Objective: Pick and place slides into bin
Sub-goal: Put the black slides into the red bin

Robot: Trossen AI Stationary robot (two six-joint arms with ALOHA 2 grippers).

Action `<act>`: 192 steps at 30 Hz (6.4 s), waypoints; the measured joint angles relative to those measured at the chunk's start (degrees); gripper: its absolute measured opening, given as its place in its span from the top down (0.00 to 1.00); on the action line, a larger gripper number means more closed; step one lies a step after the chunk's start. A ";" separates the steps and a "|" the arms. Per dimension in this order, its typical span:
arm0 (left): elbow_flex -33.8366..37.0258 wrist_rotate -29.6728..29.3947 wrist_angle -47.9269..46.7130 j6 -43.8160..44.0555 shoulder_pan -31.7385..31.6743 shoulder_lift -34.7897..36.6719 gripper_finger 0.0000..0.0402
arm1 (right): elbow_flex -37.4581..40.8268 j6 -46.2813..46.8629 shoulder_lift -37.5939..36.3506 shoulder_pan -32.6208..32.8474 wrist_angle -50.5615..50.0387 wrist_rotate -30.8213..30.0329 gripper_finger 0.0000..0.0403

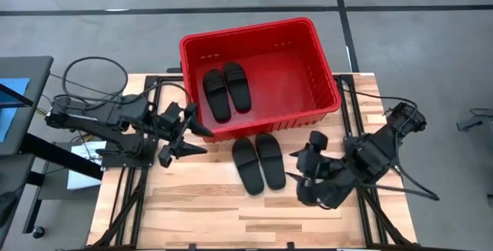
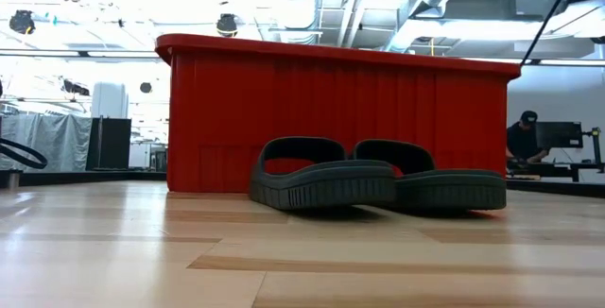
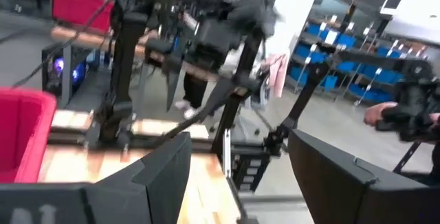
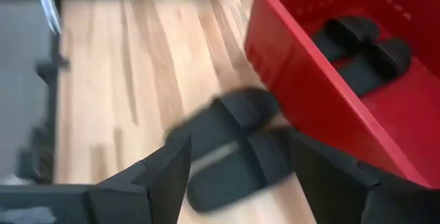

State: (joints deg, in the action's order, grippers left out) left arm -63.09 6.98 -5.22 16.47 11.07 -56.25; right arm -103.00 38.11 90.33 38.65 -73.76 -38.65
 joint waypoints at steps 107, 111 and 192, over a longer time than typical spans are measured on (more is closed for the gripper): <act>-0.04 3.13 -0.96 2.69 1.06 2.36 0.42 | 12.11 -14.87 31.26 -10.09 7.00 37.96 0.98; -0.04 3.13 -1.49 2.69 1.49 2.34 0.42 | 12.10 -13.43 29.34 -8.27 4.63 40.11 0.98; -0.92 -8.57 -4.41 -6.71 1.29 11.34 0.42 | -5.70 -68.96 9.39 -68.14 -14.50 30.41 0.99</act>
State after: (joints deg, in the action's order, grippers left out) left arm -64.01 -1.58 -9.63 9.76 12.36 -44.91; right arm -108.70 -30.85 99.72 -29.48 -88.26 -8.24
